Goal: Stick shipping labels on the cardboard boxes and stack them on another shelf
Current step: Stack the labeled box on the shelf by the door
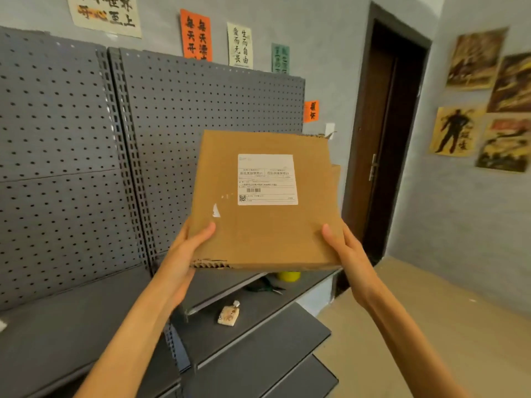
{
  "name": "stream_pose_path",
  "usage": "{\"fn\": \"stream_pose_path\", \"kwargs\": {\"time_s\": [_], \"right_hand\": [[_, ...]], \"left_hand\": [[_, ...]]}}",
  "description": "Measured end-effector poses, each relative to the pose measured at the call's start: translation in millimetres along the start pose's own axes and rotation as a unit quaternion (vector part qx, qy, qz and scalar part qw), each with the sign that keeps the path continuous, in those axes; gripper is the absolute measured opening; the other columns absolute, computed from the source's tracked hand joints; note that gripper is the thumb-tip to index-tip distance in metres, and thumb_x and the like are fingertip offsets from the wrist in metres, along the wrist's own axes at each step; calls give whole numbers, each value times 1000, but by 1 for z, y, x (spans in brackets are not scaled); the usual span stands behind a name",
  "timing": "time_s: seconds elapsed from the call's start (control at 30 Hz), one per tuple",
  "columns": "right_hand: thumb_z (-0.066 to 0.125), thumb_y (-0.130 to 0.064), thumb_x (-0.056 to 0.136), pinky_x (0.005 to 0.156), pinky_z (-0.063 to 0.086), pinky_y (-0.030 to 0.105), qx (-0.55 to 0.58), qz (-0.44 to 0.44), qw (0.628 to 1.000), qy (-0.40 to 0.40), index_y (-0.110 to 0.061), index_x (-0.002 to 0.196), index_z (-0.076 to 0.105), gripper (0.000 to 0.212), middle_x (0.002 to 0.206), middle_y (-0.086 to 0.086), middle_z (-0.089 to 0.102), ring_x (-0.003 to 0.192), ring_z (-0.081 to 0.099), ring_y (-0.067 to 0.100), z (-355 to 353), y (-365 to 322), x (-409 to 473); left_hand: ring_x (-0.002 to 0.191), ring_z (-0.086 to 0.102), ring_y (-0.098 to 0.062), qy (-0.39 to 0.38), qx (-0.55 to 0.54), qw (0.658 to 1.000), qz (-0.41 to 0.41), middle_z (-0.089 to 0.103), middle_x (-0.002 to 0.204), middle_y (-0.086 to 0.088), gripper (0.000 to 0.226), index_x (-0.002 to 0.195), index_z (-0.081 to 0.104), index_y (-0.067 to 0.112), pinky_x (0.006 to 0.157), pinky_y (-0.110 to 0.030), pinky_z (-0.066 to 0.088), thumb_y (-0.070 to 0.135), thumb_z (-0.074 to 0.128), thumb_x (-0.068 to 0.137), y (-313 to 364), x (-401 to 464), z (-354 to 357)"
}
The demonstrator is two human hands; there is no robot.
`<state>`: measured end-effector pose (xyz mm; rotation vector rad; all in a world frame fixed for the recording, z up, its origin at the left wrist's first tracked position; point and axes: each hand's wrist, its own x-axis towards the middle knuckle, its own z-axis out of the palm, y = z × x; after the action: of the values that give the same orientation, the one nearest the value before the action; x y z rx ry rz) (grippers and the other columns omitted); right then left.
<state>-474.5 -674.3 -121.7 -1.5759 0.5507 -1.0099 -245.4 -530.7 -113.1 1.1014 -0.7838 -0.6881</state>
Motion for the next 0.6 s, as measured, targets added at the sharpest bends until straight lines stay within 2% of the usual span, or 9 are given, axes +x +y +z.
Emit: {"fn": "stream_pose_path", "kwargs": {"time_s": [0.13,0.23,0.3,0.43,0.6], "right_hand": [[55,-53,87,67,48,5,-25,-7,999,35,-34,139,41,57,119,-17,61,94,63,-7,-89,-11,-26],[52,-52,88,77,46,13,-45,-8,996,76,-34,140,39,57,121,-18,59,100,60,-5,-153,-23,-46],[54,-52,87,85,46,18,-53,-11,993,108,-36,140,41,57,123,-20,59,102,59,-6,-193,-30,-58],[53,-48,86,84,44,17,-57,-13,985,161,-38,136,46,51,121,-23,62,105,60,-7,-262,-42,-83],[54,-40,91,86,45,19,-60,-4,972,228,-36,132,51,41,117,-21,65,107,61,-2,-330,-41,-106]], "left_hand": [[113,60,-15,-38,-7,999,-12,66,120,6,66,135,46,28,99,-37,44,37,66,74,-26,-5,92],[107,63,-14,-81,-15,996,-22,67,118,8,75,136,44,31,88,-35,48,45,71,68,-37,-7,157],[106,64,-14,-110,-22,993,-26,67,117,9,72,134,46,33,82,-32,49,45,71,68,-44,-8,199],[112,60,-17,-157,-36,986,-41,66,119,9,65,134,47,34,89,-37,48,38,67,72,-63,-8,274],[111,61,-16,-221,-41,972,-64,66,119,6,60,133,47,33,85,-34,49,37,65,75,-92,-1,352]]}}
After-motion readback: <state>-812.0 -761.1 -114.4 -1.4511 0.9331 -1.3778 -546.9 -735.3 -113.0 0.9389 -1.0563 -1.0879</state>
